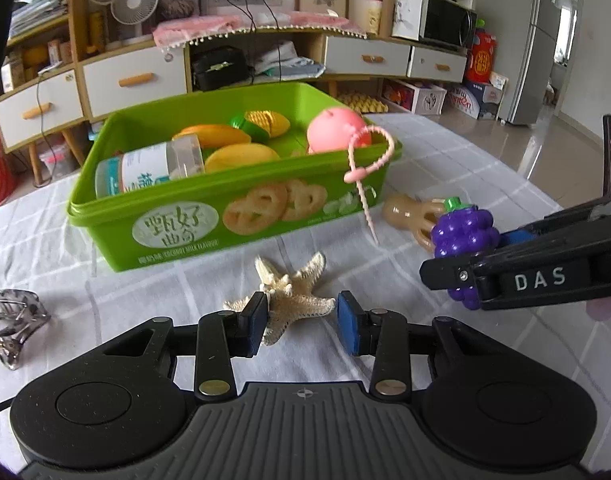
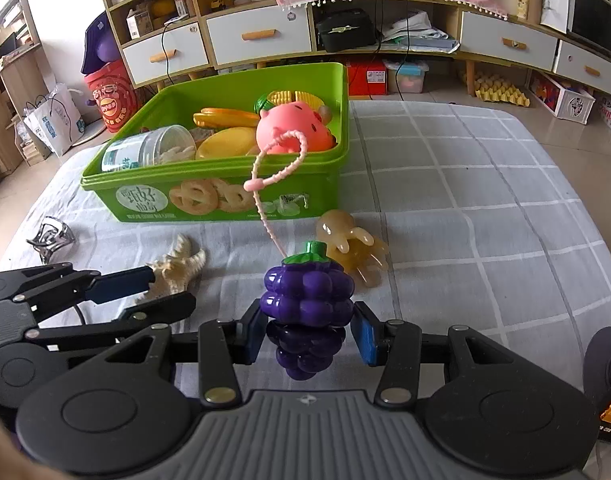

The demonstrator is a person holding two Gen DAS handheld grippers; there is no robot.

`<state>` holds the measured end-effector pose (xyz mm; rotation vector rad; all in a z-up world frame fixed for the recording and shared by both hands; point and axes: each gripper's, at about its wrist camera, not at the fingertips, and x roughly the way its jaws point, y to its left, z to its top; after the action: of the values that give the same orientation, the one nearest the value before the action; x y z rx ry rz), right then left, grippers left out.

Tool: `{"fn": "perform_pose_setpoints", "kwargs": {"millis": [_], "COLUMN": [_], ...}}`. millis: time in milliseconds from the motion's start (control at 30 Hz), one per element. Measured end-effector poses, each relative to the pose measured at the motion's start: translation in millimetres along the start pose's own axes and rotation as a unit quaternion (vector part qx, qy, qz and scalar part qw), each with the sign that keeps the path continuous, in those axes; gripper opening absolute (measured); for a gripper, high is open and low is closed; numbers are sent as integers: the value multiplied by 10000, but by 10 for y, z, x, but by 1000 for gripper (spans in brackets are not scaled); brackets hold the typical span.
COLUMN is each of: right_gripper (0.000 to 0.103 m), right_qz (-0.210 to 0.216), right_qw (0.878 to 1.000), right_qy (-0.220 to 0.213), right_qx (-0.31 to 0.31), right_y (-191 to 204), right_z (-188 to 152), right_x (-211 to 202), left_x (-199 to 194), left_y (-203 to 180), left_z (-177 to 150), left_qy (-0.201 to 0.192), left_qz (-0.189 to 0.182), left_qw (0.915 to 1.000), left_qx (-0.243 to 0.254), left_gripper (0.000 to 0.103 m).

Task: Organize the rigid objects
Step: 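Lift the starfish with the left tool while the right tool carries the grapes toward the bin, then carry the starfish with the left tool while the right tool carries the grapes over the bin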

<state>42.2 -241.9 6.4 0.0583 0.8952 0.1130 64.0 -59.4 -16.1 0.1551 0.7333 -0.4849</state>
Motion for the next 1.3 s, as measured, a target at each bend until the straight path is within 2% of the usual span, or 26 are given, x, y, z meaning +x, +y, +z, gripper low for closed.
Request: {"fn": "perform_pose_setpoints", "kwargs": {"millis": [400, 900, 1100, 1300], "right_gripper": [30, 30, 30, 30], "right_qz": [99, 304, 516, 718], "right_qw": [9998, 9979, 9960, 9924], "right_qy": [-162, -455, -603, -827], "right_qx": [92, 333, 422, 560], "right_y": [41, 155, 203, 271], "right_z": [118, 464, 646, 830], "right_x": [-92, -184, -137, -24], "left_x": [-135, -309, -367, -271], "left_y": [11, 165, 353, 554], "left_z": [100, 339, 549, 899], "left_qy": [-243, -582, -774, -949], "left_qz": [30, 186, 341, 528], "left_qw": [9997, 9980, 9961, 9937], "left_qx": [-45, -137, -265, -290], "left_gripper": [42, 42, 42, 42]}}
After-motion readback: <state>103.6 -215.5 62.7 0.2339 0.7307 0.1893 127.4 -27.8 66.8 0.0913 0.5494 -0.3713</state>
